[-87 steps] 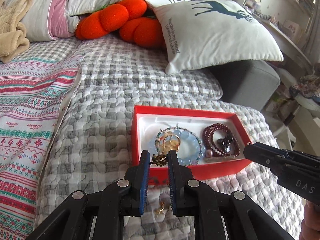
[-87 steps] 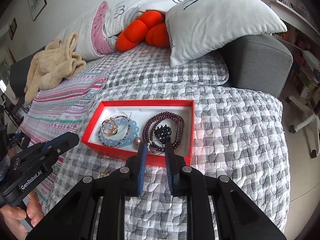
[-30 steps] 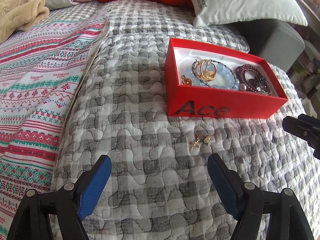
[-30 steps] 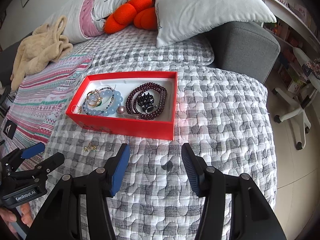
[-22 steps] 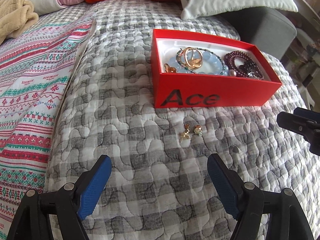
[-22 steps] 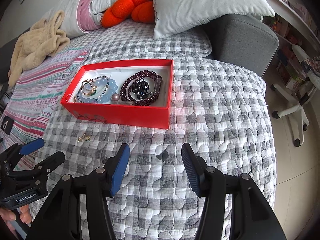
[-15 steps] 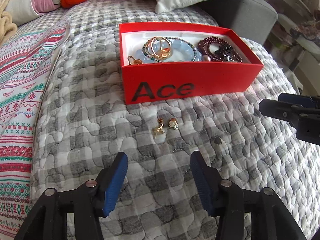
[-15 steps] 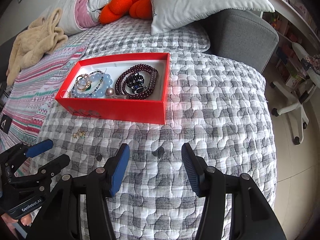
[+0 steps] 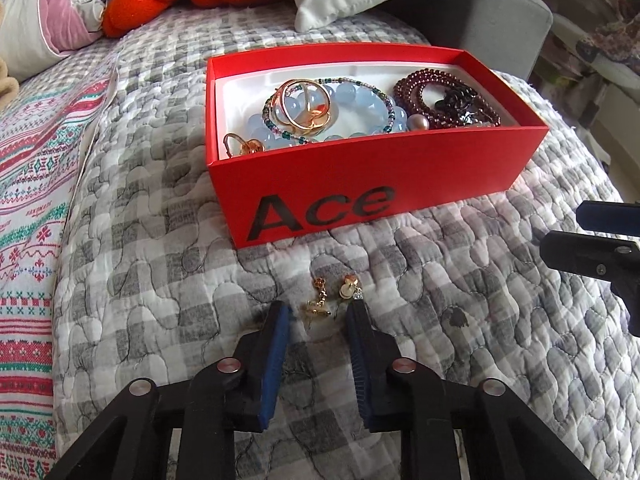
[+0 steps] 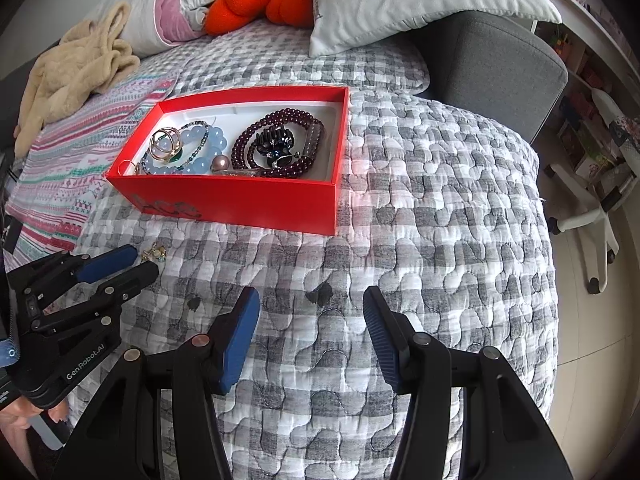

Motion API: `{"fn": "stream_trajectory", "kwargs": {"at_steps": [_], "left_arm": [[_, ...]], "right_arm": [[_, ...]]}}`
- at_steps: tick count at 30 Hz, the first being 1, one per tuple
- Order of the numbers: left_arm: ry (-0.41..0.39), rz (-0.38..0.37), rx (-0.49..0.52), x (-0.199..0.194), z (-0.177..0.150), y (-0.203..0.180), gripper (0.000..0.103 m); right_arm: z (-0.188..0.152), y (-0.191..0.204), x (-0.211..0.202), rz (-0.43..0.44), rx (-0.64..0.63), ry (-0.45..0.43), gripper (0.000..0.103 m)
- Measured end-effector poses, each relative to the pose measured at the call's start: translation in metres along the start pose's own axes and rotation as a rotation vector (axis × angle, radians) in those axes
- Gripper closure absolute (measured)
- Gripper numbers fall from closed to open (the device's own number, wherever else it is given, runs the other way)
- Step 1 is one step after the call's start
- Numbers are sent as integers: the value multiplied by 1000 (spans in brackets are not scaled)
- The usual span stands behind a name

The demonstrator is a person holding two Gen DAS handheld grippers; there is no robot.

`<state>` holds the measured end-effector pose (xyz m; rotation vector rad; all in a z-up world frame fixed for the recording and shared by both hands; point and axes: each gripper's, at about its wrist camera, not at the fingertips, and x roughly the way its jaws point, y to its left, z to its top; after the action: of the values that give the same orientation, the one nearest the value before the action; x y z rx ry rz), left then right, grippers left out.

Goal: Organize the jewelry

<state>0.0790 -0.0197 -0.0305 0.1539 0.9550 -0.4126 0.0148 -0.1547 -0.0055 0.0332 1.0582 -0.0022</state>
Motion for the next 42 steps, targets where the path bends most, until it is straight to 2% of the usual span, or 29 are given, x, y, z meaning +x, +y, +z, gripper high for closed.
{"fn": "stream_trajectory", "kwargs": {"at_steps": [2,3,11,24,32,35,39,42], "left_arm": [[-3,4,4,1,2,1,96],[-3,3,5,1,2,1,96],[3,-2,-25,-9,1,10,96],[5,43,-98,-35,-15,39,96],[2,32,-132,-44,-22,52,96],[1,29,-139,-46,-22,56,96],[0,27,-156,-47,-22,60,96],[-1,22,-163,-48,-21,61,96]], "right_arm": [[0,-1,1,-1,3,1,46],[0,-2,1,-1,4,2,46],[3,6,6,24,1,13,46],[0,69,28,112,-105,32,46],[2,91,37,114,-132,-15,46],[3,99,40,107,-157,-36,50],[6,107,43,101,-171,-57,62],[7,112,44,86,-193,-71,67]]}}
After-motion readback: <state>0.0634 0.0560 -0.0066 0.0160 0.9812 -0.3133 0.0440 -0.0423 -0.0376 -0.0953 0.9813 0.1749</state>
